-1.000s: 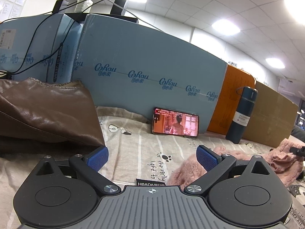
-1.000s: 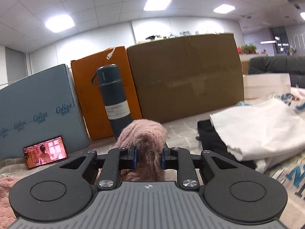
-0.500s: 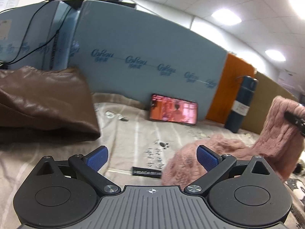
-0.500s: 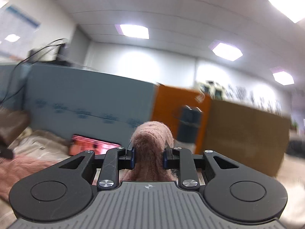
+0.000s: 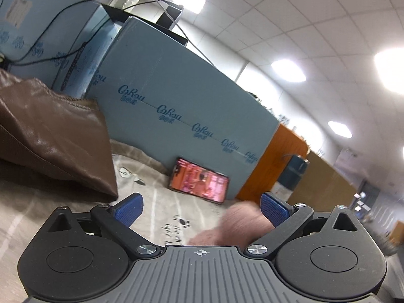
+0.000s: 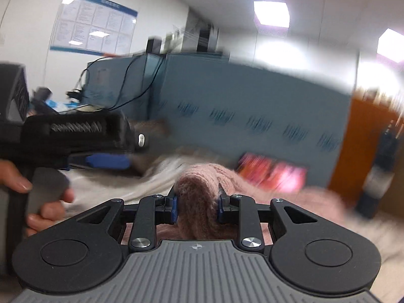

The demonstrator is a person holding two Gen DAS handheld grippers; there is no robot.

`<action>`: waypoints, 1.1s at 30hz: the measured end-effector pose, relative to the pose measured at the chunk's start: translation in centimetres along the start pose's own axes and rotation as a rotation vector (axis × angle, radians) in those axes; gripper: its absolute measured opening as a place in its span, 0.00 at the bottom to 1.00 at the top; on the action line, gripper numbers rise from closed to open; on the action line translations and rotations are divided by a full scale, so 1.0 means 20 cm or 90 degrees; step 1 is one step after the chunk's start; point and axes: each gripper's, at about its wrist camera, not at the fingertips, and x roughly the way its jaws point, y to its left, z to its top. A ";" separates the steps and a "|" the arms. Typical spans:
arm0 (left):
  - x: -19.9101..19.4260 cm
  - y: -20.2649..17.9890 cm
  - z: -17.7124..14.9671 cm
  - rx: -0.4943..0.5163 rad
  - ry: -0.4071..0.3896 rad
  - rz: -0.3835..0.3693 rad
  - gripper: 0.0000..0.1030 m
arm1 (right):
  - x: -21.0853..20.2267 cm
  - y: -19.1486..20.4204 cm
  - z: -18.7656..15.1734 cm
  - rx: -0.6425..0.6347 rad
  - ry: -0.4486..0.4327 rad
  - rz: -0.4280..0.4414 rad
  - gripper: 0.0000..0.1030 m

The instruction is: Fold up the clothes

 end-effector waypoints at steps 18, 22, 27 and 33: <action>0.08 0.06 -0.02 -0.100 0.094 -0.191 0.98 | -0.34 -0.52 -0.05 0.311 -0.068 0.220 0.86; 0.17 -0.04 -0.09 -0.026 0.179 -0.145 0.97 | -0.36 -0.69 -0.16 0.408 -0.094 0.252 0.86; 0.18 -0.13 -0.13 0.037 0.195 -0.118 0.97 | -0.34 -0.77 -0.24 0.468 -0.085 0.270 0.86; 0.16 -0.25 -0.17 0.119 0.192 -0.051 0.52 | -0.32 -0.76 -0.24 0.471 -0.082 0.255 0.86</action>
